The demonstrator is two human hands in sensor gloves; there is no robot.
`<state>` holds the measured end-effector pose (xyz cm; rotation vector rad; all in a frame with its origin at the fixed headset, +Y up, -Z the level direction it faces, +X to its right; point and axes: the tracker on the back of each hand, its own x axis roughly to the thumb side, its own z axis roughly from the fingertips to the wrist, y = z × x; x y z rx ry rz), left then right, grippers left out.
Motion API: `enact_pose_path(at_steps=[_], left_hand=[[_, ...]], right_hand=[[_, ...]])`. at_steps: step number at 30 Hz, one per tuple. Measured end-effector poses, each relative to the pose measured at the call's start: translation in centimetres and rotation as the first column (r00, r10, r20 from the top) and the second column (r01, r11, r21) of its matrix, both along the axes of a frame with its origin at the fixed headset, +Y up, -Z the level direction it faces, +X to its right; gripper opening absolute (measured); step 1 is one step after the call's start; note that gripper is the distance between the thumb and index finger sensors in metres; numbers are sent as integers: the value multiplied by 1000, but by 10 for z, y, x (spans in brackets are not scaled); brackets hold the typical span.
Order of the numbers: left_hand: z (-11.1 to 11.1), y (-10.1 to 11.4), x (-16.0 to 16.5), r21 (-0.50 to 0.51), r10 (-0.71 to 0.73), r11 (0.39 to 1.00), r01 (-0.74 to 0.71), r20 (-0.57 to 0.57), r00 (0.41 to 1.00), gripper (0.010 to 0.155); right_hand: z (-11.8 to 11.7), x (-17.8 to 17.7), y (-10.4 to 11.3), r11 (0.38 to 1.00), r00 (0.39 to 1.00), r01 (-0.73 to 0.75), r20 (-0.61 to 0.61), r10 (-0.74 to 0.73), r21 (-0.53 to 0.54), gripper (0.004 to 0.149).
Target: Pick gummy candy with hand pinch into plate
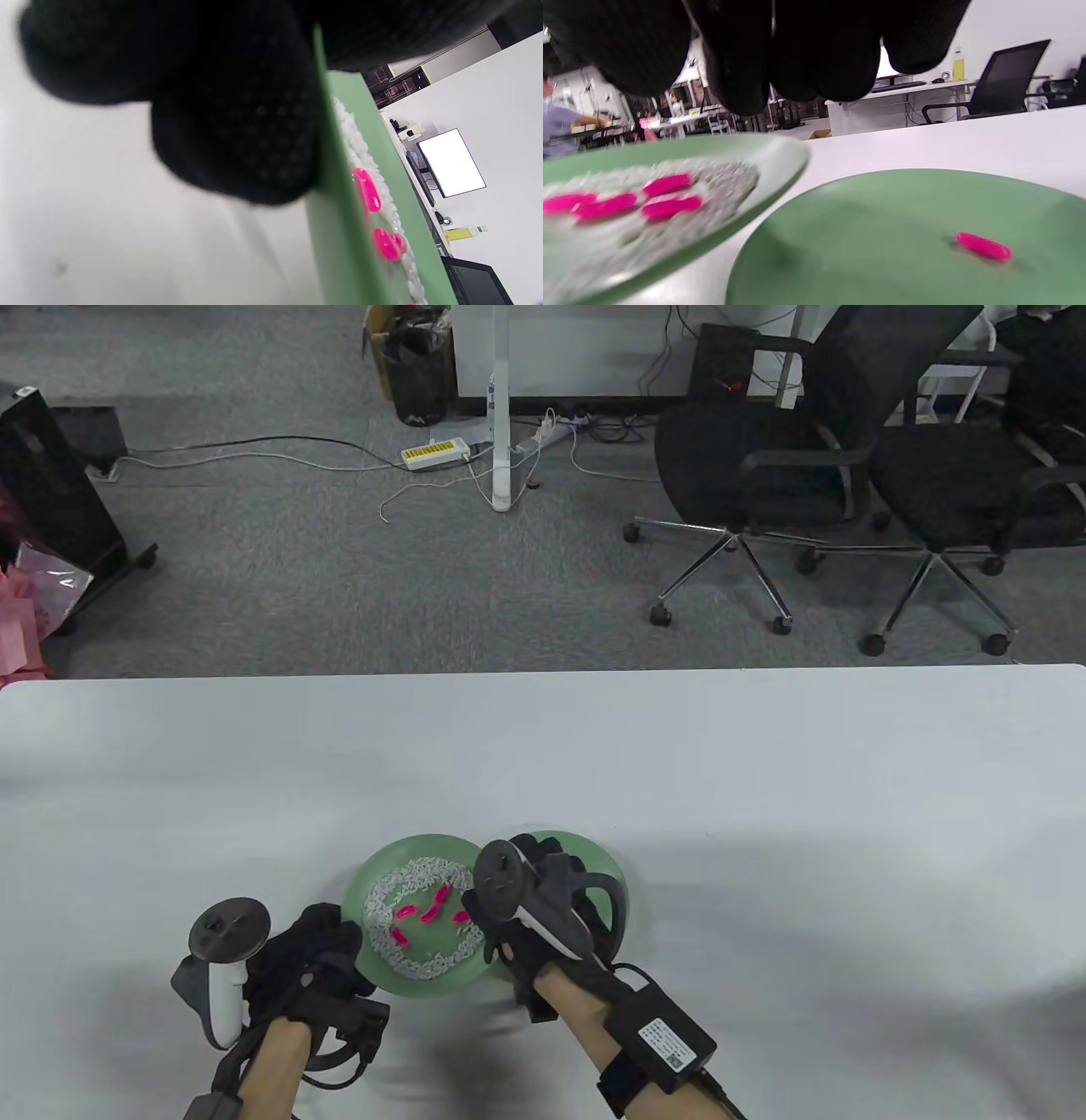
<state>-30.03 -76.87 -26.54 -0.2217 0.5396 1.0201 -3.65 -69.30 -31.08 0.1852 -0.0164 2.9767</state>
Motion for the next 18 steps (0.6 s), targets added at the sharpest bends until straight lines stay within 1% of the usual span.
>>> enact_pose_path(at_steps=[2, 3, 7, 10, 14, 15, 18], left_hand=[[0, -1, 1, -1, -5, 1000, 5, 6, 1000, 51], [-1, -1, 1, 0, -7, 1000, 7, 7, 1000, 51], [-1, 0, 2, 3, 1, 1000, -1, 17, 1000, 51], [-2, 0, 2, 0, 32, 999, -32, 16, 999, 51], [-3, -2, 1, -5, 49, 999, -49, 20, 999, 51], [-3, -2, 0, 1, 50, 999, -50, 15, 999, 51], [-2, 1, 1, 17, 67, 998, -67, 1, 998, 51]], right_hand=[[0, -14, -5, 994, 994, -109, 1, 109, -13, 48], [0, -17, -6, 992, 992, -123, -2, 123, -10, 47], [-4, -23, -13, 990, 990, -141, -26, 141, -12, 42], [-6, -25, -16, 986, 985, -168, -43, 168, -12, 41], [-5, -28, -18, 980, 978, -197, -64, 198, 22, 45], [-5, -29, -18, 978, 974, -207, -89, 209, 32, 46], [-3, -33, -19, 972, 963, -223, -139, 232, 73, 43]])
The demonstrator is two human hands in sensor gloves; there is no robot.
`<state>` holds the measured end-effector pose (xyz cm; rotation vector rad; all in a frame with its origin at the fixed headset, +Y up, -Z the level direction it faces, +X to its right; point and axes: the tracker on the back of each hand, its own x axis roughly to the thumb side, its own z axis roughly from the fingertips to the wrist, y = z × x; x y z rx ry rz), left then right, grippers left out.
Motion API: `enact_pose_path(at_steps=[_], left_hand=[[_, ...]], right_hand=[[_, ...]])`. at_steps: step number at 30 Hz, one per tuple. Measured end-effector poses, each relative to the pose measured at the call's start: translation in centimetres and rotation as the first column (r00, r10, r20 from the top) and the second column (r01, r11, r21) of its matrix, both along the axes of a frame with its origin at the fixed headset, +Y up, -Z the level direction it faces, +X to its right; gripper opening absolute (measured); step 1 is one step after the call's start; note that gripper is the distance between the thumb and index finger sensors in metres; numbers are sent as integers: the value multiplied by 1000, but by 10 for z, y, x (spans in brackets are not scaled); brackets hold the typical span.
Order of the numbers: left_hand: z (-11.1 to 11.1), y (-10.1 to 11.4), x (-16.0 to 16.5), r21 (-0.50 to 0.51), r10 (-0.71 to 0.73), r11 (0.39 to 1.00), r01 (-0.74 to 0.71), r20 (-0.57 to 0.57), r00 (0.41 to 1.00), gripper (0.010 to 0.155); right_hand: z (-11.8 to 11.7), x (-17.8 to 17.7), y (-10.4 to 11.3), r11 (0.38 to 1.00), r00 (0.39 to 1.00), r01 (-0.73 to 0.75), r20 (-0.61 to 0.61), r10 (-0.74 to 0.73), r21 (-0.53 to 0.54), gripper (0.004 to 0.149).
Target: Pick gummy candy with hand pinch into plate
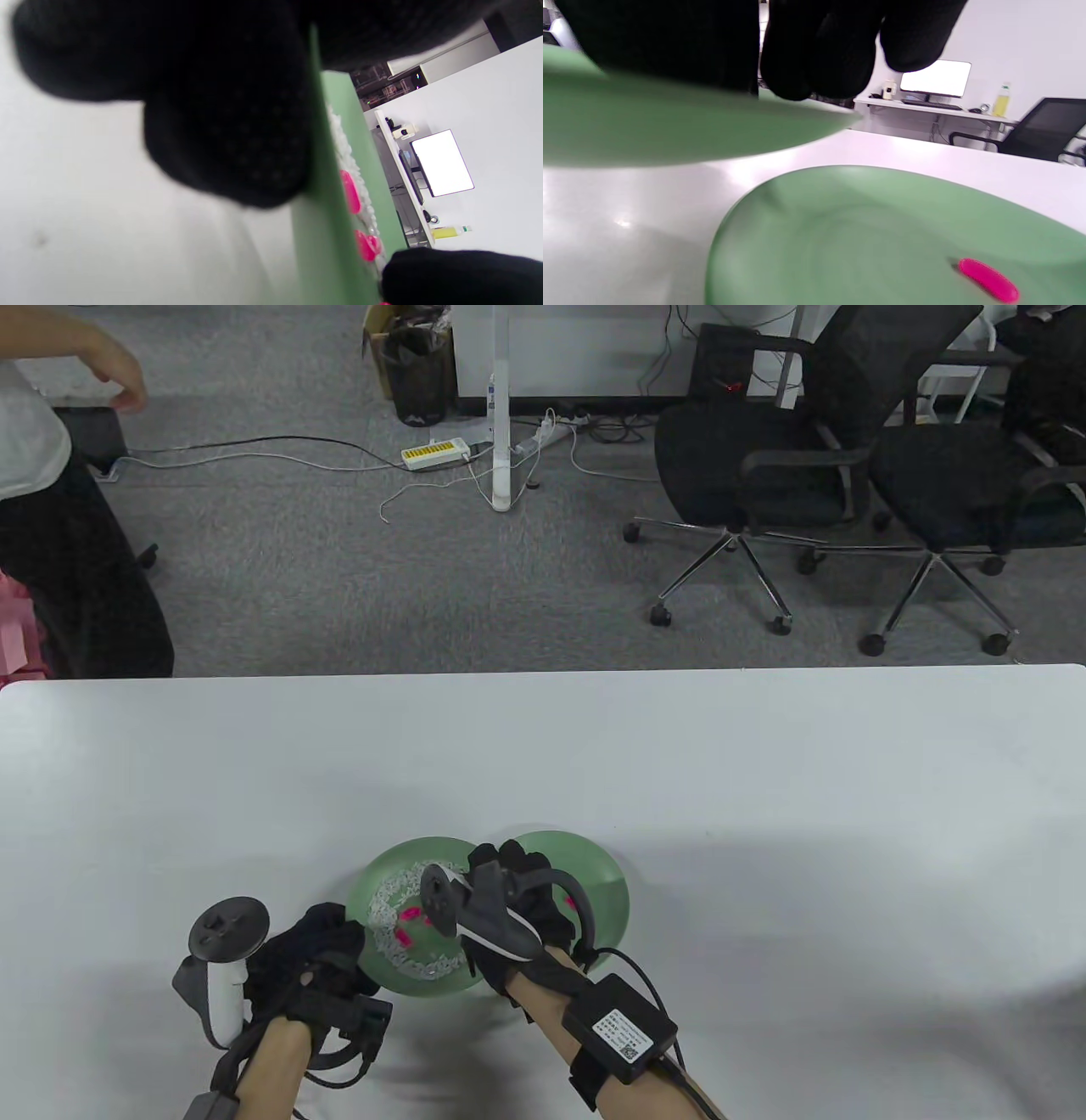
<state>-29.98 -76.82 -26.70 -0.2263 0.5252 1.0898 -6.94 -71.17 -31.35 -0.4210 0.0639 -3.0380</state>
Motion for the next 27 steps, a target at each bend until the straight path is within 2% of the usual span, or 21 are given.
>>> enact_pose_path(at_steps=[5, 10, 17, 23, 27], left_hand=[[0, 2, 0, 11, -2, 1000, 2, 4, 1000, 51], [1, 0, 1, 5, 9, 1000, -9, 11, 1000, 52], [1, 1, 5, 14, -20, 1000, 19, 14, 1000, 51], [0, -2, 7, 14, -58, 998, 58, 17, 998, 51], [0, -1, 6, 10, -92, 996, 91, 10, 996, 51]], right_hand=[[3, -7, -1, 999, 998, -27, -59, 29, 46, 39], [-4, -11, -5, 996, 996, -70, -64, 66, -62, 44], [-8, -10, -4, 995, 994, -83, -76, 78, -61, 45], [-7, 1, 4, 999, 997, -15, -79, 11, -50, 45], [-11, 22, 22, 995, 996, 85, -31, -86, -47, 45]])
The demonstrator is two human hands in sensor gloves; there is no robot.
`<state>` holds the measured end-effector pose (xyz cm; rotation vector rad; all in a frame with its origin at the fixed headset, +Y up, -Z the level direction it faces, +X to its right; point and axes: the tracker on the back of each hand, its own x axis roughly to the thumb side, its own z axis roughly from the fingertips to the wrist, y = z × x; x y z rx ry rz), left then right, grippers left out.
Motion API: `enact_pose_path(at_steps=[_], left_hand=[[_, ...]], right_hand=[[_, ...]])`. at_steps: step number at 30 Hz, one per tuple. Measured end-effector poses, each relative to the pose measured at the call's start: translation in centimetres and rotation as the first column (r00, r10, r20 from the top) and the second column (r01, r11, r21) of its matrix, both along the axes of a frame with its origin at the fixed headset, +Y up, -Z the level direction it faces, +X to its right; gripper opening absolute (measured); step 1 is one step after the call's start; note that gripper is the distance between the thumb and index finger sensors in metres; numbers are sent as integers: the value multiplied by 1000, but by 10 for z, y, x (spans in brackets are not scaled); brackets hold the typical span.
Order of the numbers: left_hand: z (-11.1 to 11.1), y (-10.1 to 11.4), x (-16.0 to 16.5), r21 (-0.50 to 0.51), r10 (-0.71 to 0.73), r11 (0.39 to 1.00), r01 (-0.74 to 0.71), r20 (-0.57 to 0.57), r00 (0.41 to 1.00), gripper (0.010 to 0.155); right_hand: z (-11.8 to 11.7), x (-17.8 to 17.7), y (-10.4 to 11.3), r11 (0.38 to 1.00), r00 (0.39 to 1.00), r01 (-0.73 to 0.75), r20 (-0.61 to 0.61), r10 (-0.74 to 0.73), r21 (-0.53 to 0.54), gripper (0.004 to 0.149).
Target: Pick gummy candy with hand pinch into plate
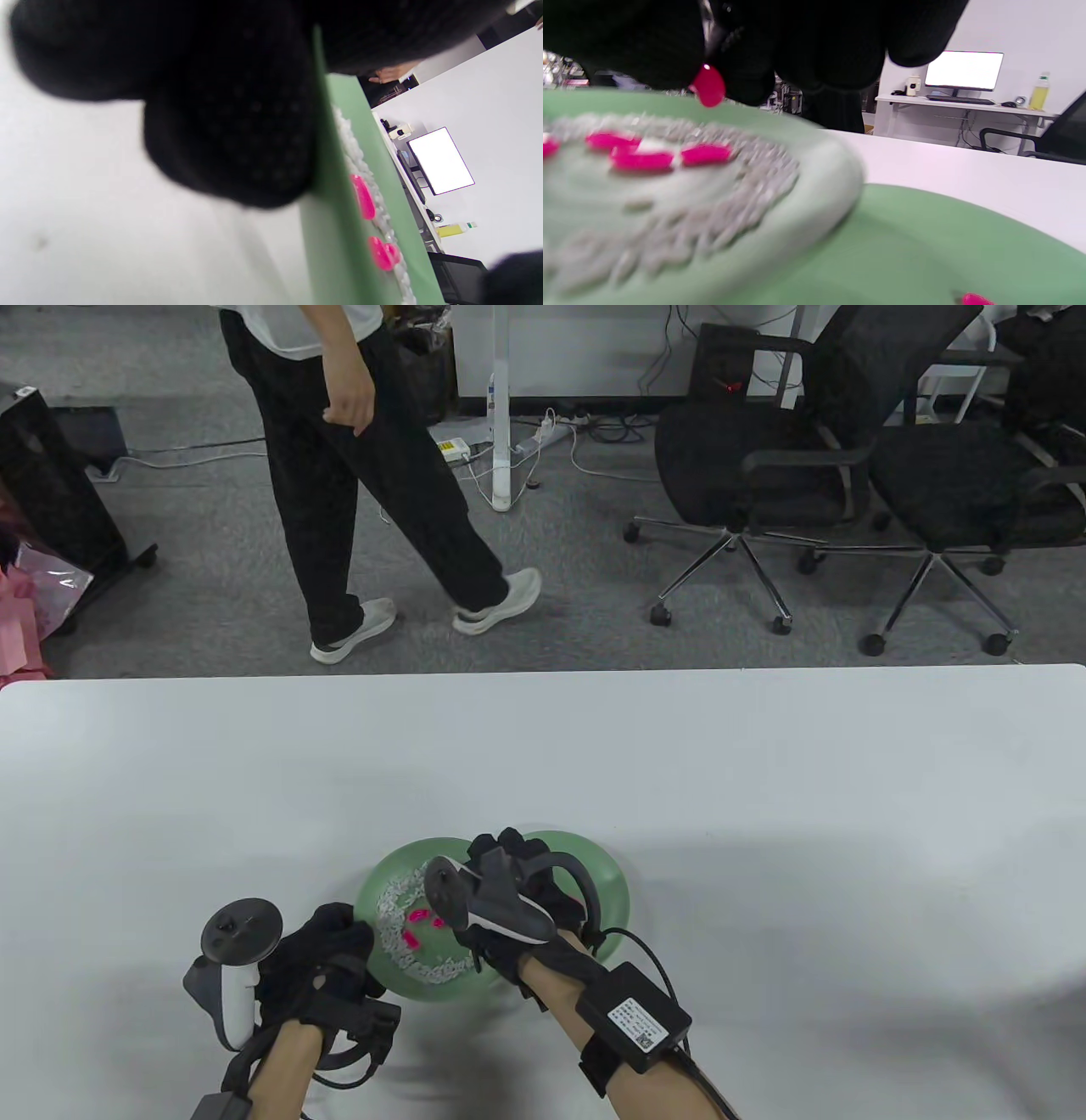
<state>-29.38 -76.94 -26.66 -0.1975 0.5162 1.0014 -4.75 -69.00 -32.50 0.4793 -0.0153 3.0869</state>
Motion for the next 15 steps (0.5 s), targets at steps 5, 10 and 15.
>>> enact_pose_path(at_steps=[5, 10, 15], left_hand=[[0, 0, -6, 2, 4, 1000, -4, -31, 1000, 51], [-2, -2, -12, 5, 2, 1000, -1, -53, 999, 51], [-2, -4, -14, 1, 10, 1000, -10, -62, 998, 51]], right_hand=[[-17, 50, 7, 998, 990, 59, 128, -55, -28, 45], [-22, 81, -21, 994, 980, 36, 196, -14, -107, 45], [-15, 79, -48, 986, 980, -11, 193, 44, -166, 44]])
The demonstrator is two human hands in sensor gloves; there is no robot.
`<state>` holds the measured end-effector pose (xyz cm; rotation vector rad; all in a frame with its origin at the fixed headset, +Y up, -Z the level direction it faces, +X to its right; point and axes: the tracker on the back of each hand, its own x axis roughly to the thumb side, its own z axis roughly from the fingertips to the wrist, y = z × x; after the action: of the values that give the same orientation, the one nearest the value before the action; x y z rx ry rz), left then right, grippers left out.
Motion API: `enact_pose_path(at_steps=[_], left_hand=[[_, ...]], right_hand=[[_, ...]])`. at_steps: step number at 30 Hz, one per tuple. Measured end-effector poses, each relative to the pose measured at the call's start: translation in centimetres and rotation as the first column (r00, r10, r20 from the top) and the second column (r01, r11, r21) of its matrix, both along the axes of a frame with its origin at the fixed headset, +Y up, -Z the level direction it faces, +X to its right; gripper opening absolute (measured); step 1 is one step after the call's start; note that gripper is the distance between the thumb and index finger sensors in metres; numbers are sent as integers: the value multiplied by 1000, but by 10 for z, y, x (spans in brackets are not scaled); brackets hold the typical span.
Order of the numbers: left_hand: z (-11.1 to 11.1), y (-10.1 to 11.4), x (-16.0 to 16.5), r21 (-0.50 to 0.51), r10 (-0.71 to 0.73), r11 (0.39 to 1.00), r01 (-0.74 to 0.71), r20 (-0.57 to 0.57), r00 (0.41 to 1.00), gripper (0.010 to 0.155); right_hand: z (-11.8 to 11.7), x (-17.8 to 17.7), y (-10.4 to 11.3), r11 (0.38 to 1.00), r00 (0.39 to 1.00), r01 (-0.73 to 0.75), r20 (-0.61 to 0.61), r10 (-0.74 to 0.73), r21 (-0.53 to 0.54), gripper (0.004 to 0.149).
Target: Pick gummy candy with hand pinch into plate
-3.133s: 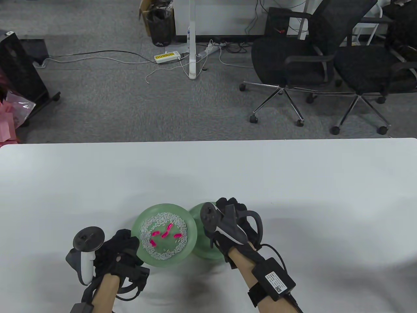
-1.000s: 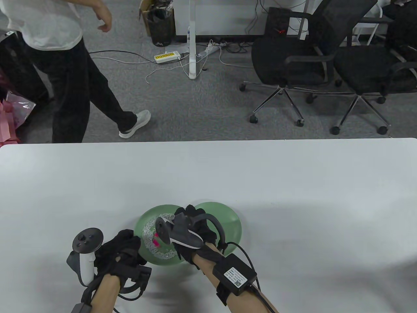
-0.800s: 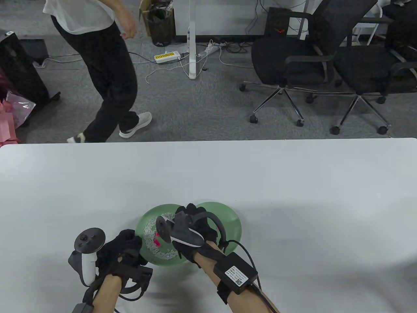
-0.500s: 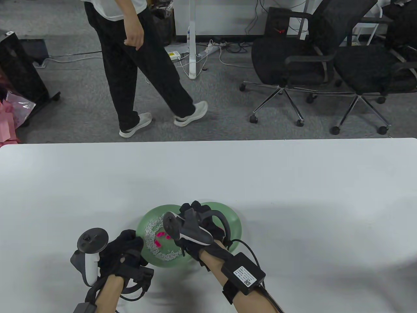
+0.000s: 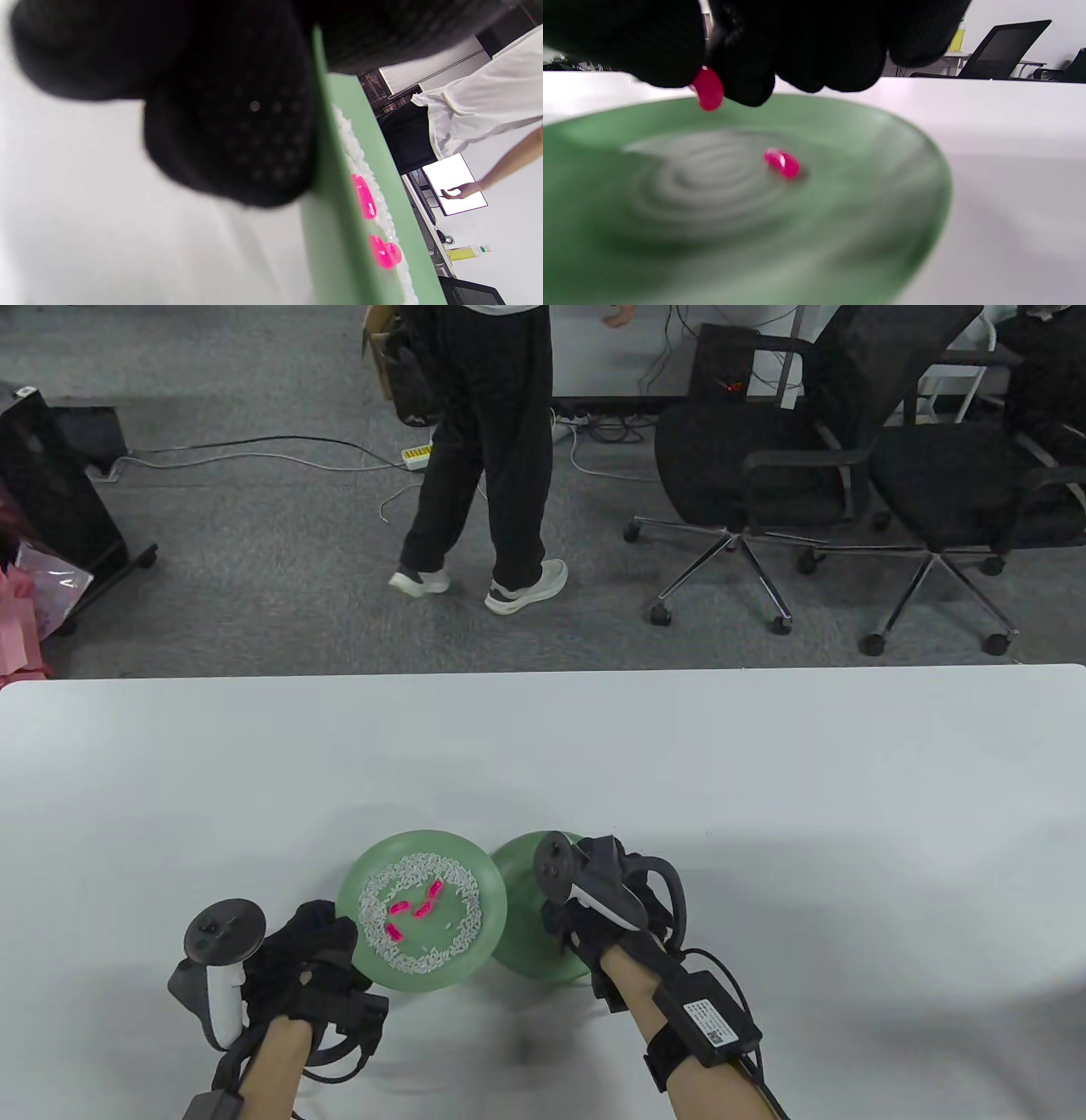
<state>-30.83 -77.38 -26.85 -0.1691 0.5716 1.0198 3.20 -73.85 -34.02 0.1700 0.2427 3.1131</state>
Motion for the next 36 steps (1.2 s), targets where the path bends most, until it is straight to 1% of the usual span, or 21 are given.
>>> enact_pose_path(at_steps=[4, 8, 12, 14, 16, 18, 19, 20, 21, 23, 24, 26, 29, 31, 36], left_hand=[[0, -1, 0, -2, 0, 1000, 0, 2, 1000, 51], [-1, -2, 0, -4, -1, 1000, 1, 5, 1000, 51], [-1, -4, -1, -7, -1, 1000, 1, 7, 1000, 51], [-2, -5, -1, -7, 1, 1000, -1, 7, 1000, 51], [-2, -6, -2, -9, 5, 1000, -5, 6, 1000, 51], [-2, -7, -2, -11, 8, 1000, -8, 6, 1000, 51], [-3, -9, -3, -13, 10, 1000, -10, 5, 1000, 51], [-3, -9, -2, -15, 12, 1000, -12, 5, 1000, 51], [-3, -10, -3, -17, 14, 1000, -14, 4, 1000, 51], [-3, -12, -3, -21, 26, 999, -26, 1, 1000, 51], [-3, -12, -2, -23, 36, 999, -36, -1, 999, 51], [-3, -14, -2, -27, 51, 998, -51, -3, 999, 51], [-2, -15, 0, -25, 58, 998, -58, -10, 998, 51], [-1, -15, 2, -22, 50, 998, -50, -6, 999, 51], [-1, -13, 5, -21, 46, 999, -46, -1, 999, 51]], right_hand=[[3, -5, -13, 998, 998, -66, -22, 66, -6, 44], [6, -8, -19, 994, 993, -108, -37, 108, -4, 43], [6, -8, -23, 994, 993, -108, -39, 108, -9, 43], [6, -7, -23, 994, 993, -108, -36, 108, -9, 45], [5, -5, -17, 997, 997, -71, -17, 71, 10, 46], [4, -3, -3, 997, 999, 24, 22, -26, 72, 47], [5, -3, 9, 988, 995, 88, 43, -94, 129, 46], [7, -6, 20, 975, 986, 148, 51, -158, 164, 46], [9, -11, 28, 964, 977, 197, 48, -208, 178, 46], [16, -29, 43, 949, 961, 272, 4, -277, 159, 47], [19, -42, 47, 952, 960, 278, -23, -277, 129, 47], [25, -64, 50, 959, 963, 267, -61, -263, 91, 48], [31, -105, 43, 981, 979, 186, -97, -180, 53, 46], [31, -123, 38, 991, 988, 127, -95, -122, 51, 44], [30, -150, 27, 997, 996, 36, -87, -29, 69, 41]])
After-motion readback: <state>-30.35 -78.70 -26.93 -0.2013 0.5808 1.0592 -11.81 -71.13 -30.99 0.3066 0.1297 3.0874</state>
